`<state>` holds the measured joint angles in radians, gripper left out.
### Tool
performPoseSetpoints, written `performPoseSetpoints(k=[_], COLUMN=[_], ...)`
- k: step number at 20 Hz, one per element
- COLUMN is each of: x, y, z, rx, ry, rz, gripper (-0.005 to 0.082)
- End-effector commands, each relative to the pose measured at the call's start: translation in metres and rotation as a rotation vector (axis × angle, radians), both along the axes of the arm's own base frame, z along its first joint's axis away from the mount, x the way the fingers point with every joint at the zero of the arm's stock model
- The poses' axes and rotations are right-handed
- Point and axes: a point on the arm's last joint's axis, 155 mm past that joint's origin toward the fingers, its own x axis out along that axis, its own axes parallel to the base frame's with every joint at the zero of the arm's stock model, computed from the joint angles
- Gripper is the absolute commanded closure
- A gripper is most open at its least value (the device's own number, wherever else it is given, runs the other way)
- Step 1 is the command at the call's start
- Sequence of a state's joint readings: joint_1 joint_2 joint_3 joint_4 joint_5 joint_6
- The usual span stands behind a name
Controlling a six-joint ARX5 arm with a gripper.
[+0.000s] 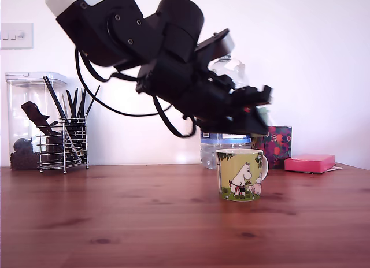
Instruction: Pick up the coffee capsules from the table one by one and drop them inside the nearest coffee cup
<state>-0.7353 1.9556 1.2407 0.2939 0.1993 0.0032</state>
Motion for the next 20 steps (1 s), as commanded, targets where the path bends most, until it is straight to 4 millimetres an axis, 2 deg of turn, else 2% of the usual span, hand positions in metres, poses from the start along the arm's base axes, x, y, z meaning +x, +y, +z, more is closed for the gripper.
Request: performPoseSetpoints(k=[1, 3, 10, 17, 20], x=[-0.005, -0.003, 0.007, 0.009, 0.011], y=[-0.006, -0.007, -0.008, 0.003, 0.004], z=[0.002, 0.002, -0.025, -0.045, -0.045], rx=[0.005, 0.016, 0.113, 0.167, 0.172], ry=[0.000, 0.010, 0.084, 0.143, 0.134], rz=[-0.017, -0.016, -0.012, 0.006, 0.015], gripper=[0.0700, 0.0700, 0.0700, 0.0700, 0.0700])
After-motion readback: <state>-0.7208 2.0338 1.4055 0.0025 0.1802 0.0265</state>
